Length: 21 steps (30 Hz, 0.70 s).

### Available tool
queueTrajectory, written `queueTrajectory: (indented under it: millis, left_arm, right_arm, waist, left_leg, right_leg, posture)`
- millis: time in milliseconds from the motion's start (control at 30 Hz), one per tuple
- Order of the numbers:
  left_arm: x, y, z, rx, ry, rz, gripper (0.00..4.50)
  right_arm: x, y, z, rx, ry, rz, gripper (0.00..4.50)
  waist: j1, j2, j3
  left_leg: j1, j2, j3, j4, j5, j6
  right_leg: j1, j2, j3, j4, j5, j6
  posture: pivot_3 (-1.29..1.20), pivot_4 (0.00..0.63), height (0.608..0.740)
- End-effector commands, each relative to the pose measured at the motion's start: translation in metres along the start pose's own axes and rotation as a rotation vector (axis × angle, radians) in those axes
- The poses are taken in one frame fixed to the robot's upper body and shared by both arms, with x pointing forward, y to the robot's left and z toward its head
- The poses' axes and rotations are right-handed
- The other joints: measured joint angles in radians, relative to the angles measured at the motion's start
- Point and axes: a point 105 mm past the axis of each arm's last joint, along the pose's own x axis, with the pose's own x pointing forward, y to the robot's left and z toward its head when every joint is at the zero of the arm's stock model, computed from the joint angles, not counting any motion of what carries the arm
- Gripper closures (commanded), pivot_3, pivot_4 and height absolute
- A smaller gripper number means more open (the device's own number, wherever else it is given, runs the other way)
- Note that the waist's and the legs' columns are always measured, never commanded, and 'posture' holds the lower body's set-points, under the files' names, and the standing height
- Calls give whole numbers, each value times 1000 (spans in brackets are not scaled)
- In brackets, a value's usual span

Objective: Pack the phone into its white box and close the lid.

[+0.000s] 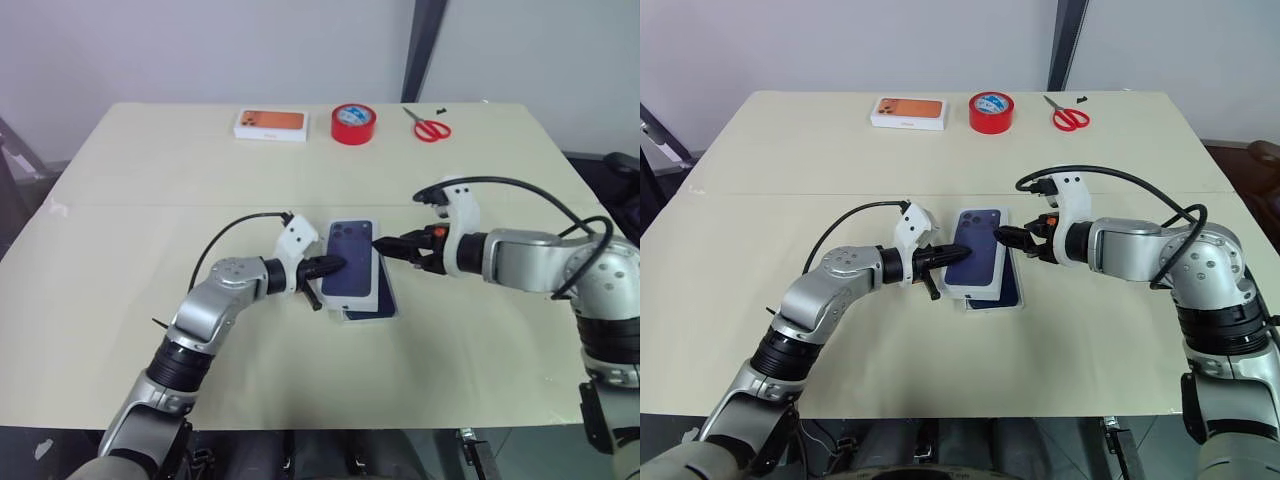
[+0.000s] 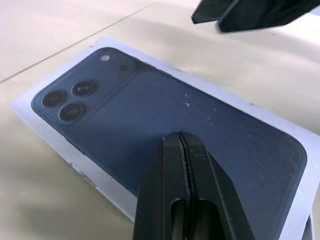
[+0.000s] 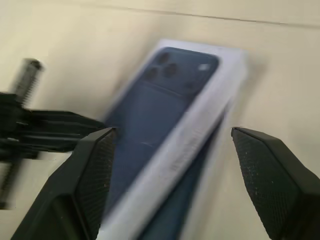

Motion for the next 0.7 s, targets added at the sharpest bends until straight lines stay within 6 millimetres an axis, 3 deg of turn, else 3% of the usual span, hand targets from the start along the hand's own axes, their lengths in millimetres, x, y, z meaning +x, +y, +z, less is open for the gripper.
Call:
queueTrajectory:
  millis: [33, 167, 300, 400, 700]
  left_arm:
    - [-9, 4, 17, 11, -68, 21, 4500]
    - [-29, 21, 23, -24, -107, 110, 4500]
    - [-45, 36, 14, -30, -56, 200, 4500]
    - [-47, 38, -6, 11, 65, 208, 4500]
    - [-20, 8, -20, 54, 158, 26, 4500]
  right_arm:
    - [-2, 2, 11, -163, -39, -14, 2506]
    - [2, -5, 5, -386, -8, -81, 4474]
    - [7, -5, -1, -544, 4, -80, 4474]
    - [12, 1, -7, -594, 14, -39, 4474]
    - [18, 12, -17, -654, 43, 41, 4474]
  waist:
    - [2, 0, 0]
    - [2, 0, 0]
    - [1, 0, 0]
    - [2, 0, 0]
    - [4, 0, 0]
  left_leg:
    - [0, 0, 0, 0, 0, 0]
    - [0, 0, 0, 0, 0, 0]
    - [0, 0, 0, 0, 0, 0]
    - [0, 0, 0, 0, 0, 0]
    - [0, -1, 0, 0, 0, 0]
  right_leg:
    - [0, 0, 0, 0, 0, 0]
    - [0, 0, 0, -1, 0, 0]
    - [0, 0, 0, -1, 0, 0]
    - [0, 0, 0, -1, 0, 0]
    - [0, -2, 0, -1, 0, 0]
  posture:
    - [0, 150, 725]
    - [0, 150, 725]
    - [0, 150, 725]
    - [0, 150, 725]
    - [0, 150, 725]
